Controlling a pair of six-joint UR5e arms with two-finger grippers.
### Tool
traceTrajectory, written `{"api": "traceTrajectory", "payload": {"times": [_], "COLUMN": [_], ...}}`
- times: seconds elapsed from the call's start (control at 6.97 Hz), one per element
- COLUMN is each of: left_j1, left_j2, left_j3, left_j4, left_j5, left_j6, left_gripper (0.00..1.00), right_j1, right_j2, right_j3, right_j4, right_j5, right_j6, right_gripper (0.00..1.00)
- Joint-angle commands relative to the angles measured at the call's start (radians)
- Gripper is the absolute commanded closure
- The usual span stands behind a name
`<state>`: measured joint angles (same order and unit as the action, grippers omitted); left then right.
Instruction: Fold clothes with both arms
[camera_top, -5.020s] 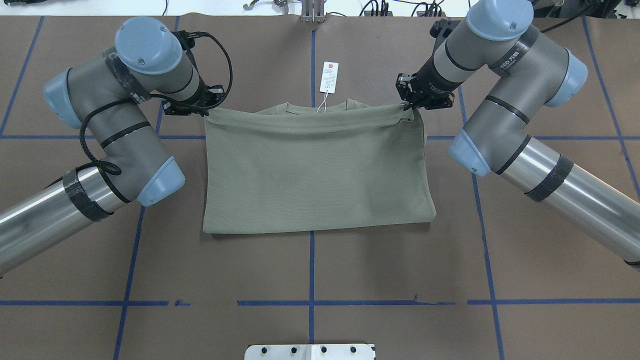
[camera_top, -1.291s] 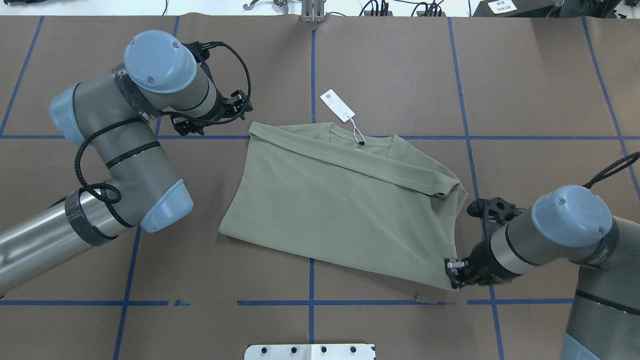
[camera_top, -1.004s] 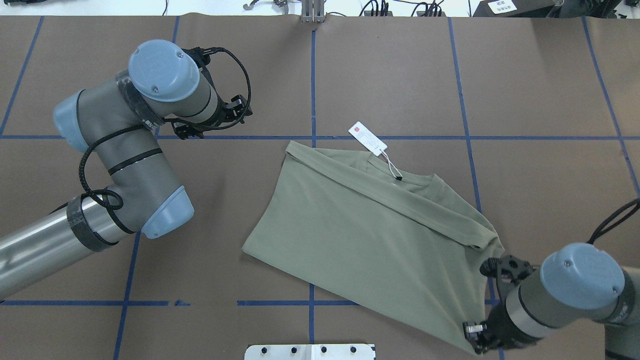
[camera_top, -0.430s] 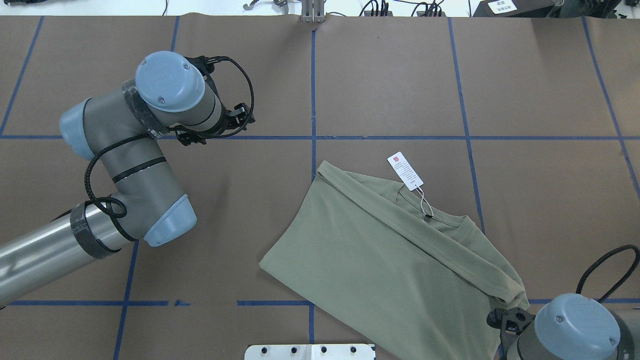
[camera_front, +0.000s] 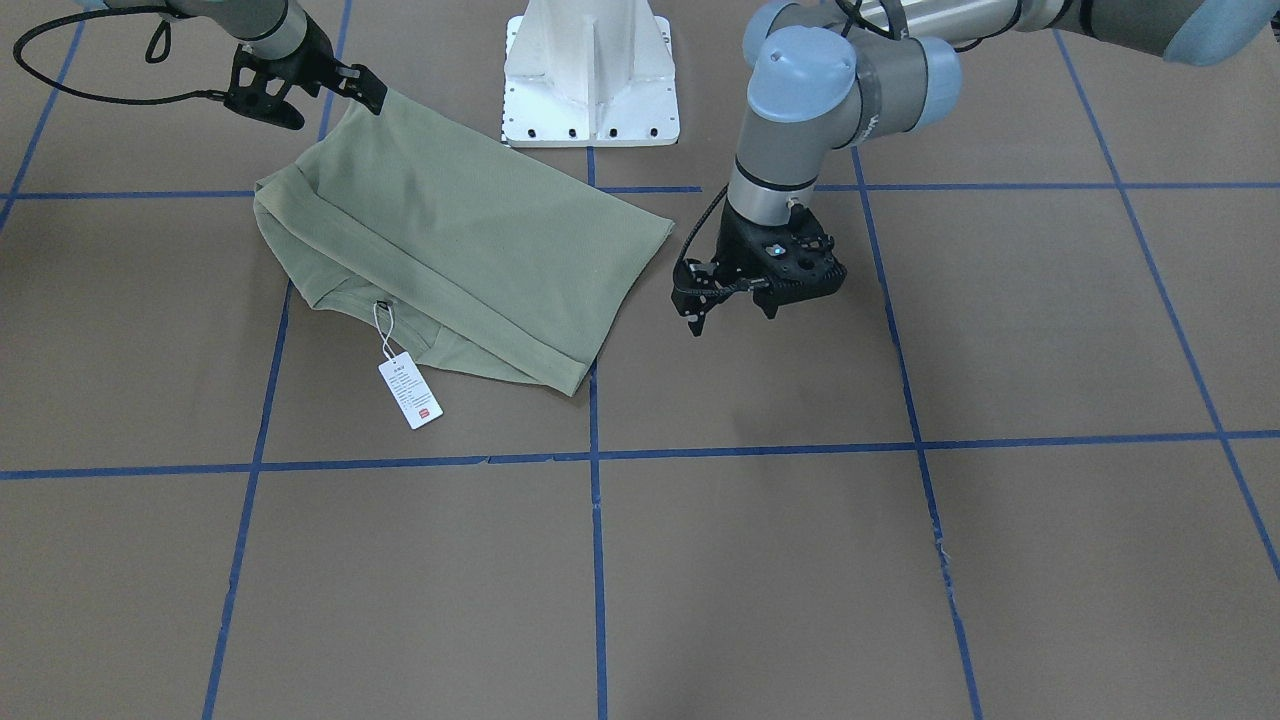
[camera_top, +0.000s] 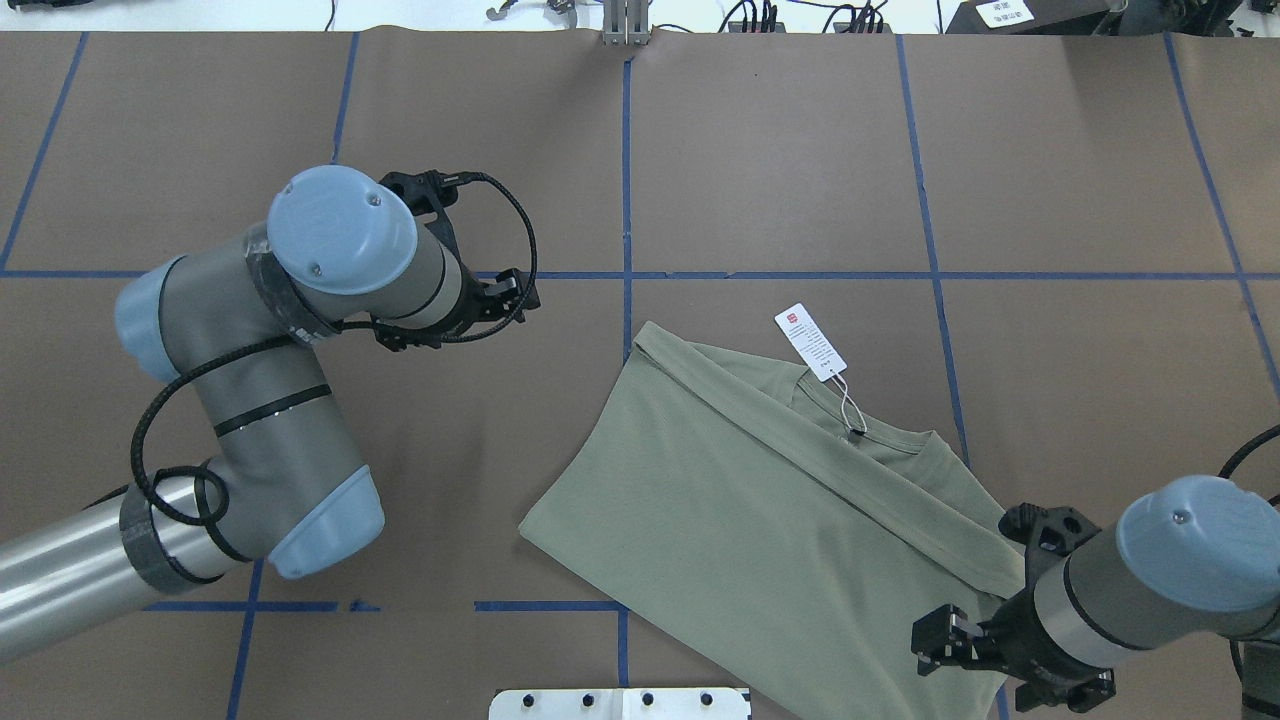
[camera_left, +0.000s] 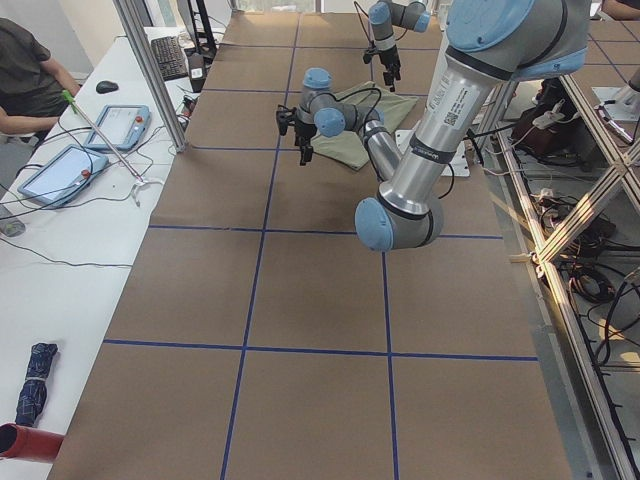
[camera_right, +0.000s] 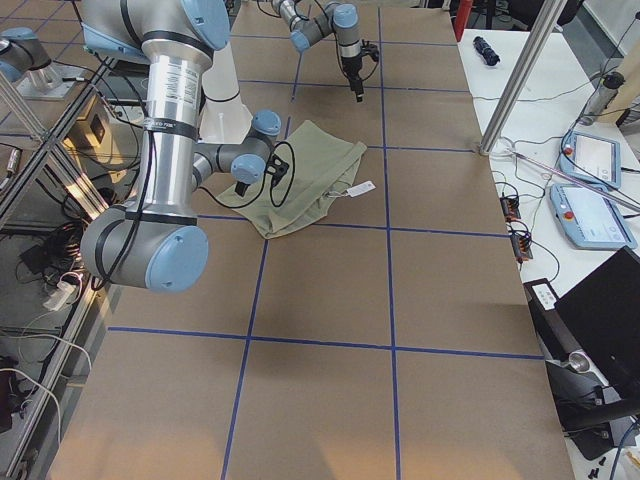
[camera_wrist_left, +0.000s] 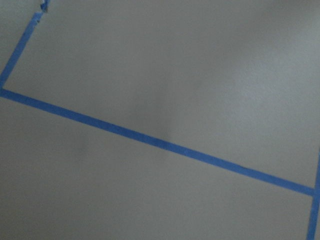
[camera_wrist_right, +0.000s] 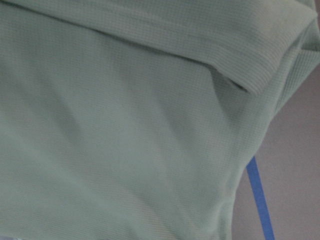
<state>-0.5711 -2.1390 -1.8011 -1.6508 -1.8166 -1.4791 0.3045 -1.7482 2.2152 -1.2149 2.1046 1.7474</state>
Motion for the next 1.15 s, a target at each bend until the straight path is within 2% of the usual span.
{"api": "traceTrajectory", "payload": {"times": [0.0, 0.29, 0.57, 1.0], "left_j1": [0.139, 0.245, 0.272, 0.275], "left_j2": [0.027, 0.072, 0.073, 0.067], "left_j3": [-0.05, -0.043, -0.03, -0.003], "left_j4": [-0.012, -0.124, -0.13, -0.129], "left_j5": [-0.026, -0.021, 0.009, 0.025], "left_j6": [-0.164, -0.292, -0.34, -0.34], "left_gripper": [0.01, 0.01, 0.02, 0.11], "right_j1": [0.131, 0.201, 0.208, 0.208], "right_j2": [0.077, 0.13, 0.159, 0.159], "right_j3": [-0.006, -0.009, -0.02, -0.026], "right_j4": [0.0, -0.002, -0.002, -0.002], "right_j5": [0.0, 0.006, 0.006, 0.006], "right_j6": [-0.076, -0.077, -0.077, -0.077], "right_gripper": [0.0, 0.0, 0.0, 0.0]}}
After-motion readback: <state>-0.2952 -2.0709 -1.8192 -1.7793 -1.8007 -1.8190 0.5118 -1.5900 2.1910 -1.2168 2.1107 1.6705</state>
